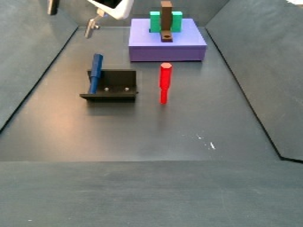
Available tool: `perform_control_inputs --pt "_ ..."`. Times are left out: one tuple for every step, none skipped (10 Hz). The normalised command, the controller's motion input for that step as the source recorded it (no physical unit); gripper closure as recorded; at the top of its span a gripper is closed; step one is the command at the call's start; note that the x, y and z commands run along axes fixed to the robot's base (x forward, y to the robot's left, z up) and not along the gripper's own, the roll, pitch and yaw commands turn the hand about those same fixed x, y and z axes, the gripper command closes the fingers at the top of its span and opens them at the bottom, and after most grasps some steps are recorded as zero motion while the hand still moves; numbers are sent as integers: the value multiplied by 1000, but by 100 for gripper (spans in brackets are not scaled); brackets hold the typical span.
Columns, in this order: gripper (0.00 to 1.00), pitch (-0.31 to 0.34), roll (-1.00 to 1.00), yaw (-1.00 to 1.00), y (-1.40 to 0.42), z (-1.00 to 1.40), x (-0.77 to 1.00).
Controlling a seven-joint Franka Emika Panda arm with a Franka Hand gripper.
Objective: Pick up the blue object. Move up. Place the blue object on the fixture. Regrasp the blue object. Move to above the board. Insert the blue object.
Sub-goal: Regrasp the blue object.
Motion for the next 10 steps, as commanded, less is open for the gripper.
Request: perform_control_inputs --pt "0 -291 957 0 -94 -294 0" --pt "0 -274 1000 103 -83 -103 40" --pt "0 -23 1000 431 0 0 0" --pt "0 291 1000 574 0 9 0" --pt "0 431 1000 617 20 0 0" --pt "0 440 1000 629 14 0 0" --pt "0 454 1000 603 3 0 0" --pt "0 311 1000 606 0 -17 0" --pt "0 266 1000 611 0 -40 3" --pt "0 269 1000 611 0 -40 0"
